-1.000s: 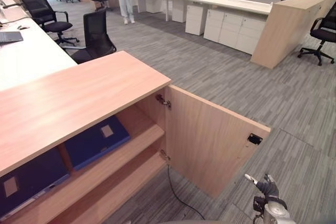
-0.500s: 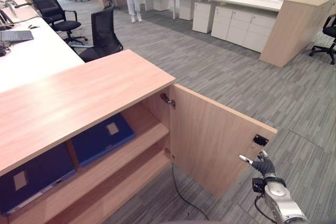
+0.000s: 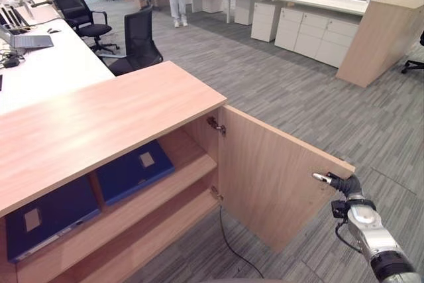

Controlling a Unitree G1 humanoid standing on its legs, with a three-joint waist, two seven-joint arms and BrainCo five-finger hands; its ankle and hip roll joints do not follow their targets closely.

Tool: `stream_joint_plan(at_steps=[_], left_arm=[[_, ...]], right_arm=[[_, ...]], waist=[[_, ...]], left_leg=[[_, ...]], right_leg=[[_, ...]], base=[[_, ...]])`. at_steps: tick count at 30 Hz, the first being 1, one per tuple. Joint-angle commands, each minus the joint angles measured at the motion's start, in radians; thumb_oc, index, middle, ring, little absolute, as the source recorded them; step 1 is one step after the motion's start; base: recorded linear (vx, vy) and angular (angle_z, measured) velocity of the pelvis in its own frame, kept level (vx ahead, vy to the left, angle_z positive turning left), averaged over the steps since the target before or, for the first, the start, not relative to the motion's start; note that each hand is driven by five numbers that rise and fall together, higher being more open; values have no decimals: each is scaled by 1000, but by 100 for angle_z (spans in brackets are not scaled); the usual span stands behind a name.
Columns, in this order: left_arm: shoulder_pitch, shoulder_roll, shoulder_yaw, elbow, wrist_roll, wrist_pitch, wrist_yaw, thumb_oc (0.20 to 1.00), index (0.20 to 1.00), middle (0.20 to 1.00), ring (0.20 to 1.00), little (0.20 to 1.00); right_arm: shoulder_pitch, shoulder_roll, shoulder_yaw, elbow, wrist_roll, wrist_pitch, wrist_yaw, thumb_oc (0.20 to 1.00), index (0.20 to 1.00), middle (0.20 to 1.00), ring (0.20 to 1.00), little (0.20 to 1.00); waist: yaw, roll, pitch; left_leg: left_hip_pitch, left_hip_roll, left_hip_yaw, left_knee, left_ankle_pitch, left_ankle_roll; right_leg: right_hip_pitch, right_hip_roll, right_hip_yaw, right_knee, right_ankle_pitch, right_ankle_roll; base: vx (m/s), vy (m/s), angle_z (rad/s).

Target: Put the empty folder in the office cabinet

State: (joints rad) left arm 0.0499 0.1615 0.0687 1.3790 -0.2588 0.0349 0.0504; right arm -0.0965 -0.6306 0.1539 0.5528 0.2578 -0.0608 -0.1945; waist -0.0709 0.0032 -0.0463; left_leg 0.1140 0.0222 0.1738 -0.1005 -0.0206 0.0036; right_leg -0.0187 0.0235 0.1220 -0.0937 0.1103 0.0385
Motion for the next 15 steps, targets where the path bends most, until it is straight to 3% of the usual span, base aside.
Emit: stream_joint_plan(at_steps=[1, 7, 9, 11, 15], left_arm=[[-29, -17, -36, 68, -21, -13, -19, 1000, 1000, 1000, 1000, 1000], [-10, -24, -21, 59, -34, -18, -45, 1000, 1000, 1000, 1000, 1000], [-17, -5, 0, 24, -50, 6, -63, 1000, 1000, 1000, 1000, 1000], [-16, 12, 7, -33, -76, -10, -75, 1000, 1000, 1000, 1000, 1000], [13, -12, -99, -131, -142, -28, -115, 1000, 1000, 1000, 1000, 1000]], right_arm=[[-151, 60, 87, -91, 78, -95, 106, 1000, 1000, 1000, 1000, 1000], [-132, 209, 303, -273, 210, -106, 286, 1000, 1000, 1000, 1000, 1000], [-100, 218, 338, -320, 223, -87, 330, 1000, 1000, 1000, 1000, 1000], [-86, 221, 372, -303, 204, -68, 348, 1000, 1000, 1000, 1000, 1000], [-66, 285, 484, -282, 179, -41, 399, 1000, 1000, 1000, 1000, 1000]], waist=[[59, -46, -17], [81, -45, 0], [86, -34, 5], [87, -24, 10], [84, -3, 18]], left_leg=[[-22, -51, -50, 13, -53, 10], [-26, -52, -64, 13, -45, 9], [-29, -53, -69, 13, -42, 9], [-31, -54, -69, 13, -40, 10], [-31, -56, -67, 13, -36, 12]], right_leg=[[53, -28, -75, 6, -104, 72], [56, -29, -91, 6, -109, 67], [55, -30, -98, 6, -110, 68], [54, -32, -102, 6, -107, 69], [51, -33, -104, 6, -102, 72]], base=[[0, 0, 0], [-9, 8, -12], [-8, 26, -19], [-15, 47, -4], [-7, 52, -24]])
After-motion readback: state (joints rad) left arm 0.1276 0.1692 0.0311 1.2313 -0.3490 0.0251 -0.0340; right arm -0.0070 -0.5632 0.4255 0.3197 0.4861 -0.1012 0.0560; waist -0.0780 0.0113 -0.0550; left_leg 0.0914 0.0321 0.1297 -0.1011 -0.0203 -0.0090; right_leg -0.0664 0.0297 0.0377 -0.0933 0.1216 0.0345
